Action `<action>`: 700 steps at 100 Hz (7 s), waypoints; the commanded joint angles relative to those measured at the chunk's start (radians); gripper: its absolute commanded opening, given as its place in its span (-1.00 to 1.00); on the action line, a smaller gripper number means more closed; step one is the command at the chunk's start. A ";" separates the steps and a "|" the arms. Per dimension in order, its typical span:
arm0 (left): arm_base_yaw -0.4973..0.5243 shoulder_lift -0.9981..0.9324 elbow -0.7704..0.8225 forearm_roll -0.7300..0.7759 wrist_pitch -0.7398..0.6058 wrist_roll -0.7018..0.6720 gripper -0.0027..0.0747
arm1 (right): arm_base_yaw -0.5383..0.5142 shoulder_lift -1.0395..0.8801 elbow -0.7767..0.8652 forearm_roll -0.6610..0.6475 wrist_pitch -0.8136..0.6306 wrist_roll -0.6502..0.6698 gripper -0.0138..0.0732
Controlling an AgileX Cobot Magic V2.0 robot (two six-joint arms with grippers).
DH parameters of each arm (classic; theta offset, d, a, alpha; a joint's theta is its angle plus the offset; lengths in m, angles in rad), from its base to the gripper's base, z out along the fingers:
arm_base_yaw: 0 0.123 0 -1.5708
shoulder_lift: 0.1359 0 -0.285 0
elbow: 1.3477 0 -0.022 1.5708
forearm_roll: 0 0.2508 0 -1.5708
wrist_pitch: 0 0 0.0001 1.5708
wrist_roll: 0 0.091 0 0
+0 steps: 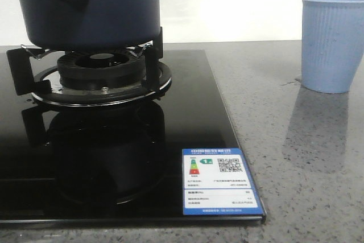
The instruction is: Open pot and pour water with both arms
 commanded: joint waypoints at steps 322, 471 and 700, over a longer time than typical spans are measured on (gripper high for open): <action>0.387 -0.319 -0.040 -0.007 0.021 -0.002 0.00 | 0.210 0.980 0.112 -0.106 -1.294 0.055 0.52; 0.387 -0.319 -0.040 -0.007 0.022 -0.002 0.00 | 0.210 0.958 0.063 -0.183 -1.304 0.051 -0.01; 0.387 -0.319 -0.040 -0.007 0.022 -0.002 0.00 | 0.668 1.157 -0.996 -1.361 0.021 0.045 -0.05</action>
